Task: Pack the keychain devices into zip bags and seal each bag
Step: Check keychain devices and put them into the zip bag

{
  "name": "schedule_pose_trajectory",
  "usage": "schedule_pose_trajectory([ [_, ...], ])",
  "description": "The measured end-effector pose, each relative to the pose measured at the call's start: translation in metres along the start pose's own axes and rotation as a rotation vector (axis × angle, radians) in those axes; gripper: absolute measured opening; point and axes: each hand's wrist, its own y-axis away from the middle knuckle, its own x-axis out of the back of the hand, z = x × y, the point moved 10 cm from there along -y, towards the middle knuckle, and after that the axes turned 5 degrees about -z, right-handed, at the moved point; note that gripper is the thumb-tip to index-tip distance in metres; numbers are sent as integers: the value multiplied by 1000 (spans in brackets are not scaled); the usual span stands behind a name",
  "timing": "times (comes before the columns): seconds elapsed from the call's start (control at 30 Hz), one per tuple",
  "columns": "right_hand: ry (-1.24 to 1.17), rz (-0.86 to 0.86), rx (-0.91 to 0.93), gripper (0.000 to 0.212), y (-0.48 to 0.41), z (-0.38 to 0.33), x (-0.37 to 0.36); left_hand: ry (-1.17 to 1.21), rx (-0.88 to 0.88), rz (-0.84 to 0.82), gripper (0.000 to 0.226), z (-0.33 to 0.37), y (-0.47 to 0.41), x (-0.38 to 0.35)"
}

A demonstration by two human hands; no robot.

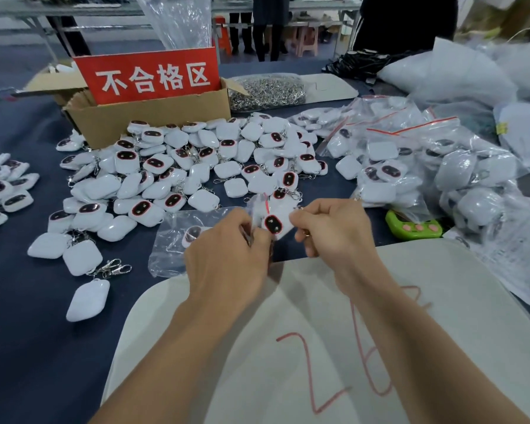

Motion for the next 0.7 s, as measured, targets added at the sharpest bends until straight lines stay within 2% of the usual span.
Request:
schedule_pose_trajectory([
  [0.17,73,-199,105,30,7,-13,-45,208,-164,75,4,15,6,13],
  [0.23,24,-375,82,36,10,-14,-62,316,-235,97,3,16,8,19],
  [0.3,-38,-528,68,27,16,-18,-70,397,-262,135,8,16,8,26],
  [0.33,-74,-500,89,24,13,-22,-64,444,-237,169,9,12,7,30],
  [0.37,-133,-391,110,26,6,-24,-49,522,-173,217,10,3,4,34],
  [0.43,-242,-79,136,25,-8,-20,-9,724,-5,334,12,-22,-1,46],
  [0.5,-60,97,161,35,-15,-14,8,790,72,463,15,-38,-4,67],
  [0.53,109,78,189,45,-17,-14,0,769,67,528,16,-40,-5,81],
  [0.6,384,-81,268,58,-15,-16,-33,718,3,665,16,-37,-2,107],
  [0.67,576,-203,329,65,-10,-14,-57,634,-121,758,9,-25,7,122],
  [0.7,620,-211,341,65,-9,-13,-59,561,-182,758,6,-16,11,123],
])
